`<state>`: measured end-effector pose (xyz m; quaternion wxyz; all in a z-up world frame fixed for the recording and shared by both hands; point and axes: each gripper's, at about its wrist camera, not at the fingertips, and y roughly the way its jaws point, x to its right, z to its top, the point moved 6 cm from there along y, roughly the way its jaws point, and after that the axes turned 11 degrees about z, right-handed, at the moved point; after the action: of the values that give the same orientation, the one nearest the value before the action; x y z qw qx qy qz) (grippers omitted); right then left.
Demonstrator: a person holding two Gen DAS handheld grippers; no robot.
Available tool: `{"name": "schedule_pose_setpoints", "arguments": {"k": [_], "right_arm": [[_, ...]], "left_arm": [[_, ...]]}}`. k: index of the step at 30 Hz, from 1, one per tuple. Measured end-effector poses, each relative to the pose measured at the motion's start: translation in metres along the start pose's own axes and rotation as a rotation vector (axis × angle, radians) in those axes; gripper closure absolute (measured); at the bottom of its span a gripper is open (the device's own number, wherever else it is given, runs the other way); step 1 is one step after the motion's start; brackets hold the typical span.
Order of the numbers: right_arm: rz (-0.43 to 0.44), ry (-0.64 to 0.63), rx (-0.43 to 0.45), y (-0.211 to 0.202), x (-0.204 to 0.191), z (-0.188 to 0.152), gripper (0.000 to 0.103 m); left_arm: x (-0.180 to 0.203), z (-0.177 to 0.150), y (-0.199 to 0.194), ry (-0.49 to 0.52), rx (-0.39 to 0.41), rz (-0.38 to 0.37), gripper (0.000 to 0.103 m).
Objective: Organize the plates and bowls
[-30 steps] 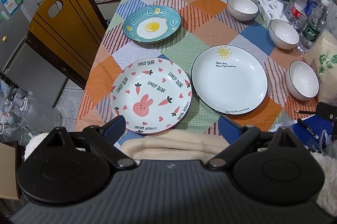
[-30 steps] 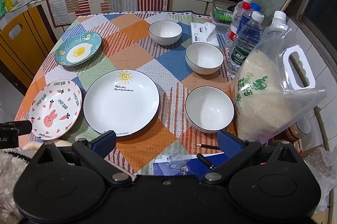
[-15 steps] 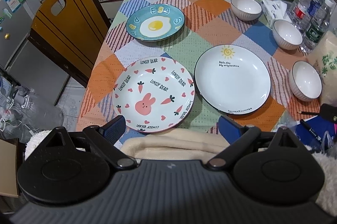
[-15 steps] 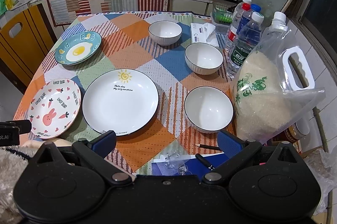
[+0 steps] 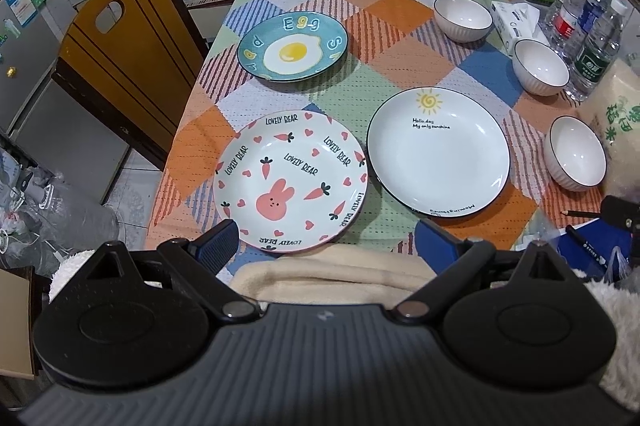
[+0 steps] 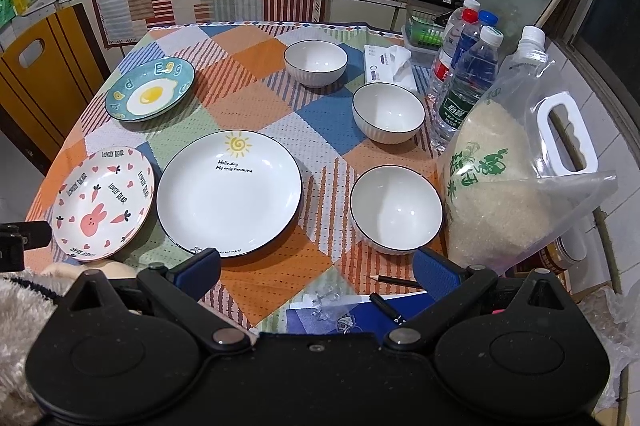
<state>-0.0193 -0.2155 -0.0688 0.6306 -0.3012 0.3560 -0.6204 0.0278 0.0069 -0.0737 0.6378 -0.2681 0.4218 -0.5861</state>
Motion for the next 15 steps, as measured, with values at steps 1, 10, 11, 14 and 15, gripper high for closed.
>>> {"name": "schedule_pose_setpoints", "arguments": {"k": [1, 10, 11, 14, 15], "right_arm": [[0.000, -0.001, 0.000, 0.0001, 0.0000, 0.0000, 0.000], [-0.002, -0.006, 0.002, 0.0007, 0.0006, 0.0006, 0.000], [-0.002, -0.006, 0.002, 0.0009, 0.0008, 0.0005, 0.000], [0.005, -0.004, 0.005, 0.0009, 0.0016, 0.0011, 0.000], [0.015, 0.003, 0.019, -0.0005, 0.0026, 0.0026, 0.000]], "left_arm": [[0.0002, -0.0002, -0.0002, 0.001, 0.001, 0.000, 0.007], [0.0021, -0.0015, 0.0009, 0.007, 0.001, -0.005, 0.007], [0.0022, -0.0015, 0.0014, 0.007, 0.000, -0.007, 0.007], [0.0034, -0.0012, 0.0049, 0.007, -0.004, -0.013, 0.007], [0.0037, -0.0010, 0.0066, 0.006, -0.007, -0.012, 0.007]]}}
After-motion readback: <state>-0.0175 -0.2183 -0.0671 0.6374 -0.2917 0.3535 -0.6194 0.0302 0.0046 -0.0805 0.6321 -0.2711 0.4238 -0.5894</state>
